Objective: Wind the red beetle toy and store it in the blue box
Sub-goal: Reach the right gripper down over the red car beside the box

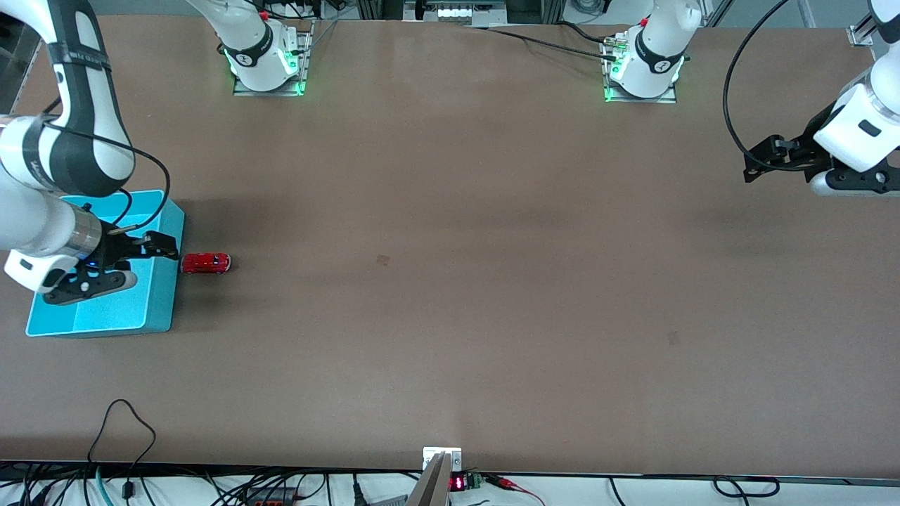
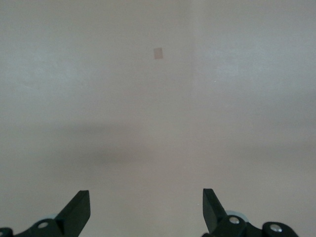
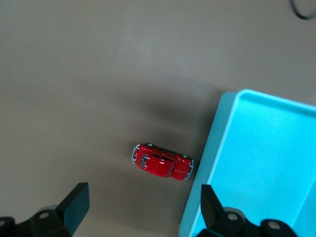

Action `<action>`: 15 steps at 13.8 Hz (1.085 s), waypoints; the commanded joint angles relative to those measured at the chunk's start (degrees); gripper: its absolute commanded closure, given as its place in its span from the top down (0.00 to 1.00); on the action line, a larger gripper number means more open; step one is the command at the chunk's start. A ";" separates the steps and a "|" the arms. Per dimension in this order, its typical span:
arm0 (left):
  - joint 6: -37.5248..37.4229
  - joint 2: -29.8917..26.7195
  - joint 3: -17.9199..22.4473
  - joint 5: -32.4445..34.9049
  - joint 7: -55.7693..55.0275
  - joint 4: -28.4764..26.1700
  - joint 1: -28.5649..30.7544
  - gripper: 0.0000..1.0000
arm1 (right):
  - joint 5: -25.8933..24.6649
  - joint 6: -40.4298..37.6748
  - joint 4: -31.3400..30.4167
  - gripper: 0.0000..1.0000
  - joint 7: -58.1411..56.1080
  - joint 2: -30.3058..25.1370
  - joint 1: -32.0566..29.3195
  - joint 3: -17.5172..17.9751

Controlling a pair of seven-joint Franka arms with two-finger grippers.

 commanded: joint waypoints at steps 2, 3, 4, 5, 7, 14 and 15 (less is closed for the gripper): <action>-1.54 -0.76 -0.27 -0.68 -1.36 1.01 -0.34 1.00 | -0.38 3.34 -4.43 1.00 -17.82 0.40 0.18 0.01; -1.45 -0.76 -0.44 -0.68 -1.36 1.10 -0.43 1.00 | -0.38 3.43 -4.87 1.00 -21.42 1.10 0.18 0.01; -1.45 -0.76 -1.14 -0.59 -1.19 1.36 -0.34 1.00 | -0.38 4.13 -5.75 1.00 -25.46 1.72 0.01 0.01; -1.71 -0.76 -1.58 -0.50 -1.36 1.71 -0.34 1.00 | -0.38 5.96 -6.80 1.00 -30.63 2.25 -0.17 0.01; -1.63 -0.76 -1.85 -0.50 -1.45 1.71 -0.34 1.00 | -0.47 9.13 -7.69 1.00 -41.79 3.39 -0.17 0.01; -1.72 -0.76 -1.85 -0.50 -1.54 1.80 -0.26 1.00 | 0.06 18.28 -16.29 1.00 -59.34 4.54 -2.27 0.01; -1.80 -0.67 -1.76 -0.59 -1.54 1.80 -0.25 1.00 | 0.06 18.29 -16.48 1.00 -59.95 4.62 -2.54 0.01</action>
